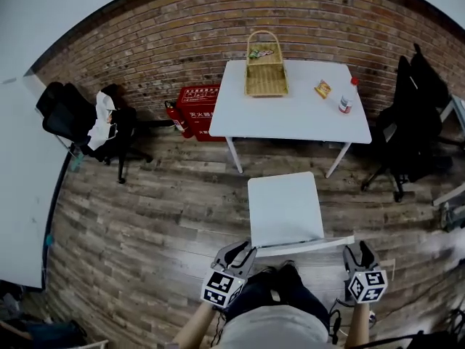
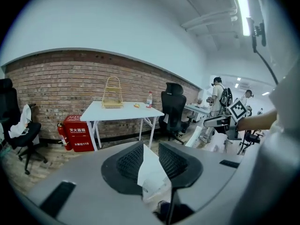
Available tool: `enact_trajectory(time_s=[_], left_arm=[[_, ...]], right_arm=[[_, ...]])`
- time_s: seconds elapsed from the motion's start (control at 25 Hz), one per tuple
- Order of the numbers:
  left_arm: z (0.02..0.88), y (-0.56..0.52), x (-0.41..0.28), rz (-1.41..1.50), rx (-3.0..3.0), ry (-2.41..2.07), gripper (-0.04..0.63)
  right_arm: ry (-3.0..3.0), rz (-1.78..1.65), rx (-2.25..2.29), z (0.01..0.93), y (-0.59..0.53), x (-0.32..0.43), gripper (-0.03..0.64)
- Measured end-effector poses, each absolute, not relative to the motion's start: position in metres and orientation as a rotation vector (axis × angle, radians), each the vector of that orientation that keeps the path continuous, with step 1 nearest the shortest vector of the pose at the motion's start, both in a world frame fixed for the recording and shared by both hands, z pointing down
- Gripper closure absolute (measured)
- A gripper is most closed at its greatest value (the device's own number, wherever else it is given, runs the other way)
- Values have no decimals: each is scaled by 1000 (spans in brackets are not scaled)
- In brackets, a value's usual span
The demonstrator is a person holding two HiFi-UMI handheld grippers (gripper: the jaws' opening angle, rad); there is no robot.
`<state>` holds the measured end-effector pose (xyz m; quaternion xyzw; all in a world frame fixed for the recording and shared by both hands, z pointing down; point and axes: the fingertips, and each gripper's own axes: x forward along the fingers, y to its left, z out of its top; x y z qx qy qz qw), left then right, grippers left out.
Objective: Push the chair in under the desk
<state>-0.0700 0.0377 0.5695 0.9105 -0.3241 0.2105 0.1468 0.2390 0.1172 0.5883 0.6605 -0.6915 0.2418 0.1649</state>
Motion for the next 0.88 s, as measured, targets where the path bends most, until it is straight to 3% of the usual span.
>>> enact_trajectory(time_s=[0.36, 0.52, 0.88], left_arm=[[577, 51, -52, 626, 2672, -874, 411], [588, 56, -52, 635, 2642, -850, 337], [617, 65, -48, 738, 2592, -849, 281]], right_arm=[[-2178, 600, 1487, 611, 110, 251, 357], [-2263, 630, 1311, 620, 113, 244, 309], [-2233, 574, 1118, 642, 114, 238, 285]])
